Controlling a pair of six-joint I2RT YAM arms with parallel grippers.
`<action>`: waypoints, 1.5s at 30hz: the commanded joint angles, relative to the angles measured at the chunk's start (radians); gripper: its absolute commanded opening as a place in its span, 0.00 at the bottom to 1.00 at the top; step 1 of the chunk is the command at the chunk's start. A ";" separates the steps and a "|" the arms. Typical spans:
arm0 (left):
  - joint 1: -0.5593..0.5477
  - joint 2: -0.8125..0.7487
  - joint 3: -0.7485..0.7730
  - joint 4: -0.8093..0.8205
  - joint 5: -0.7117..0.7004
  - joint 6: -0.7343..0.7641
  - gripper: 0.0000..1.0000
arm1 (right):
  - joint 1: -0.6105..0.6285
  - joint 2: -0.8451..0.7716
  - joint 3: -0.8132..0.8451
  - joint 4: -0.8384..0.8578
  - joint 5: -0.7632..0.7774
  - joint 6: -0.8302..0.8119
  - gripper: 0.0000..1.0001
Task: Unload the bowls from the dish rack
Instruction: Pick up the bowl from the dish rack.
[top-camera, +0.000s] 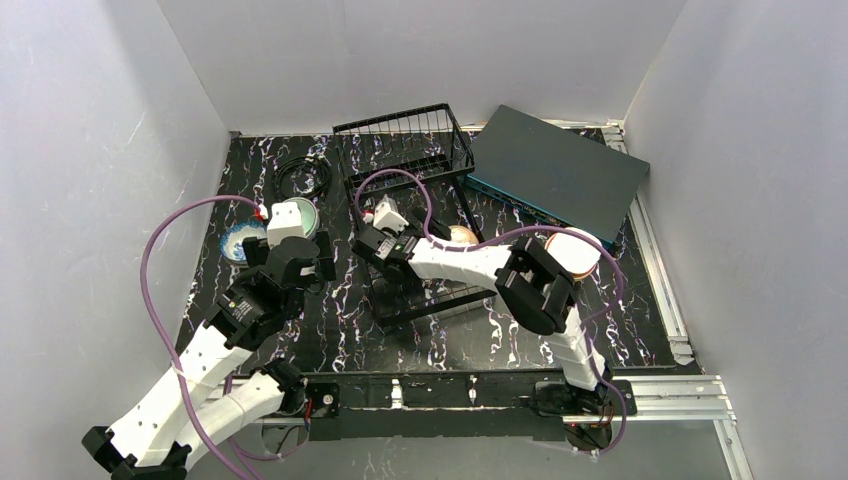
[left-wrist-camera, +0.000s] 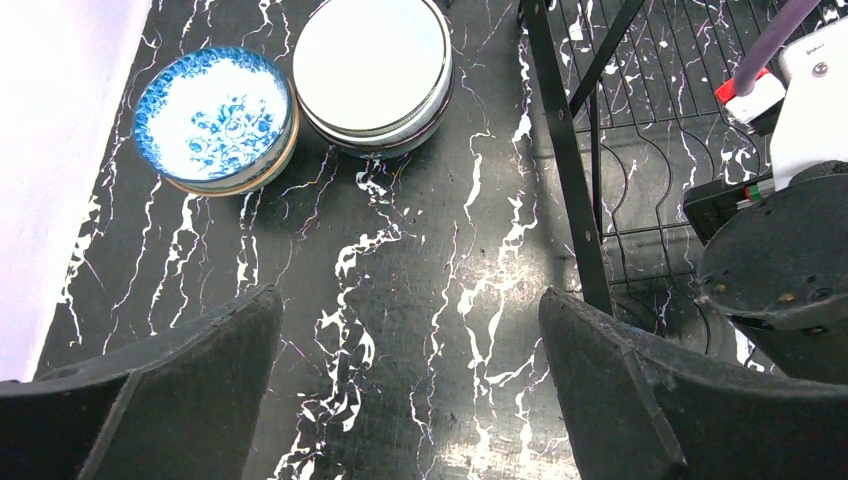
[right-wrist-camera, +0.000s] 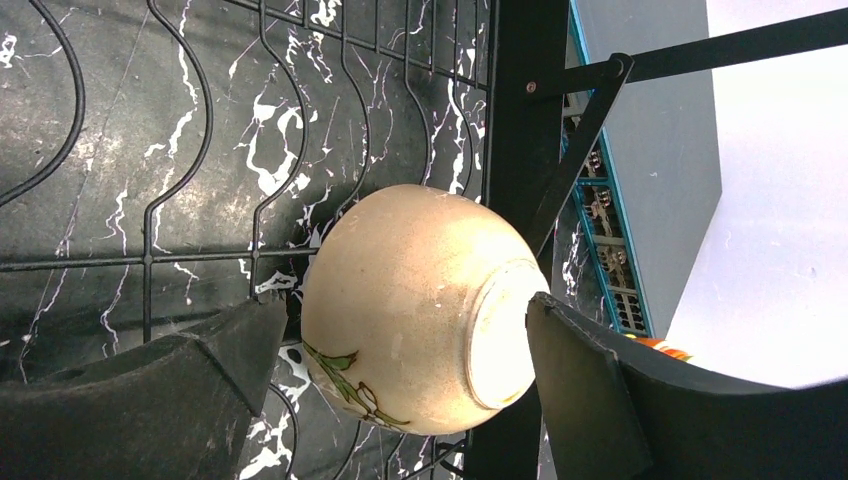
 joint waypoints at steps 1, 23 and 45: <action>0.007 -0.012 -0.005 -0.007 -0.036 -0.010 0.98 | -0.002 0.025 -0.009 0.016 0.081 -0.015 0.98; 0.011 -0.022 -0.007 -0.008 -0.023 -0.013 0.98 | 0.016 0.136 -0.086 -0.018 0.166 0.003 0.99; 0.020 -0.026 -0.008 -0.004 -0.003 -0.015 0.98 | 0.041 0.143 -0.062 -0.092 0.216 -0.040 0.83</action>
